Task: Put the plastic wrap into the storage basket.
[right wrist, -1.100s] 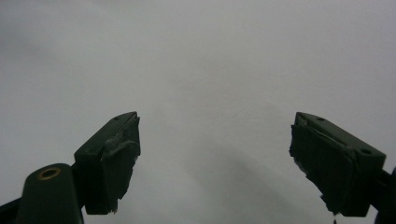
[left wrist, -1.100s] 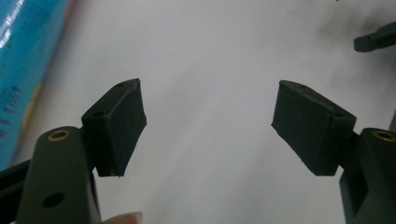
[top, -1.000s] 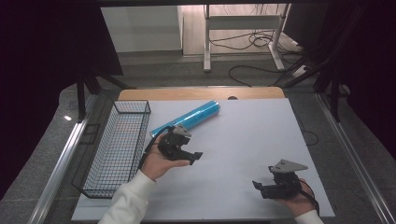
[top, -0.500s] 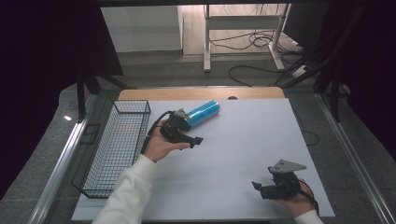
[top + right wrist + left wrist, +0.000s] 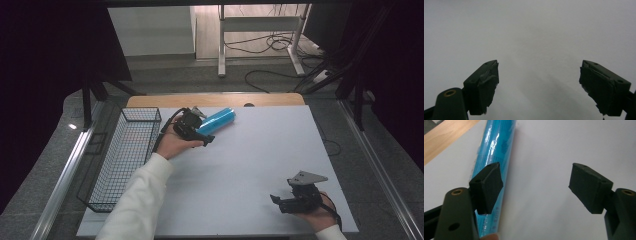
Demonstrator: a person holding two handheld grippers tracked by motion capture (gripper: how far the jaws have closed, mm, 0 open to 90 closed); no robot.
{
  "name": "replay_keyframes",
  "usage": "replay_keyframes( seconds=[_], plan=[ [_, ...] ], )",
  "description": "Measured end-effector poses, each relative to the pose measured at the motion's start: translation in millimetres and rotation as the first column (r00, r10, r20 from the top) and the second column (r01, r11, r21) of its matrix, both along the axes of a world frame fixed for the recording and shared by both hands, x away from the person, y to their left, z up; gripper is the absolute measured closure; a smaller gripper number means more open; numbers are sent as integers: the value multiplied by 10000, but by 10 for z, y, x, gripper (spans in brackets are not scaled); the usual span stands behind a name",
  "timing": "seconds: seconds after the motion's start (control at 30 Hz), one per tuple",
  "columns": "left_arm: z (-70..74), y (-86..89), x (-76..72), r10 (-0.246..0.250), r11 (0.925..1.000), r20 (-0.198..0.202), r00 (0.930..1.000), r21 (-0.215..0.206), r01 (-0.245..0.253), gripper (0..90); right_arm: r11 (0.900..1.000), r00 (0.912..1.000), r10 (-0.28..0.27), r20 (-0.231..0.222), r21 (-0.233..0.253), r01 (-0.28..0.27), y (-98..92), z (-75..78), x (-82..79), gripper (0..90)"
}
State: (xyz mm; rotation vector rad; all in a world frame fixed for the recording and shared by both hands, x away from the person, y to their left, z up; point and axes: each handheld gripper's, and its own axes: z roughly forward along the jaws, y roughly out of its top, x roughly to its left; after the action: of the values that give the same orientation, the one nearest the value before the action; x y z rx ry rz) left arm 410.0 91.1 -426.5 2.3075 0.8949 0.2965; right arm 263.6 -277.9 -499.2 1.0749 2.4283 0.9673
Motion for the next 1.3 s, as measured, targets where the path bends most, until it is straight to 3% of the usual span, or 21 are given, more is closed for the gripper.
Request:
replay_keyframes(
  seconds=[0.1, 0.3, 0.47, 0.6, 0.8, 0.87, 0.97, 1.2, 1.3],
  plan=[
    [-8, 8, 56, -96, 9999, -106, 9999, 113, 97, 260, 10000, 10000, 54, -33, -30, -54, 7, -7, 1, 165],
    [-45, 30, 201, -63, 10000, -381, 9993, -69, 60, 259, 10000, 9999, 55, -84, -68, -56, 13, -16, 3, 165],
    [-101, 99, 398, 366, 9989, -540, 9979, 329, -349, 258, 9998, 9999, 94, 78, -172, -92, 30, -8, 5, 165],
    [-151, 107, 484, 198, 9982, -651, 9977, 582, -160, 253, 9995, 9999, 90, 138, -313, -86, 46, -12, 14, 167],
    [-224, 95, 579, -119, 9984, -864, 9962, 534, 166, 253, 9993, 10000, 54, 80, -379, -51, 45, -25, 23, 169],
    [-250, 100, 610, -175, 9994, -992, 9949, 289, 205, 253, 9992, 10000, 41, 75, -389, -38, 45, -27, 21, 169],
    [-341, 114, 681, -76, 9999, -1206, 9927, 104, 89, 254, 9990, 9999, 45, 92, -435, -41, 47, -29, 16, 169],
    [-419, 162, 763, 201, 9998, -1258, 9919, 53, -196, 255, 9989, 10000, 60, 52, -465, -57, 46, -43, 20, 169],
    [-483, 189, 814, 406, 9990, -1362, 9899, 231, -378, 255, 9988, 10000, 76, 47, -491, -74, 50, -47, 20, 169]
  ],
)
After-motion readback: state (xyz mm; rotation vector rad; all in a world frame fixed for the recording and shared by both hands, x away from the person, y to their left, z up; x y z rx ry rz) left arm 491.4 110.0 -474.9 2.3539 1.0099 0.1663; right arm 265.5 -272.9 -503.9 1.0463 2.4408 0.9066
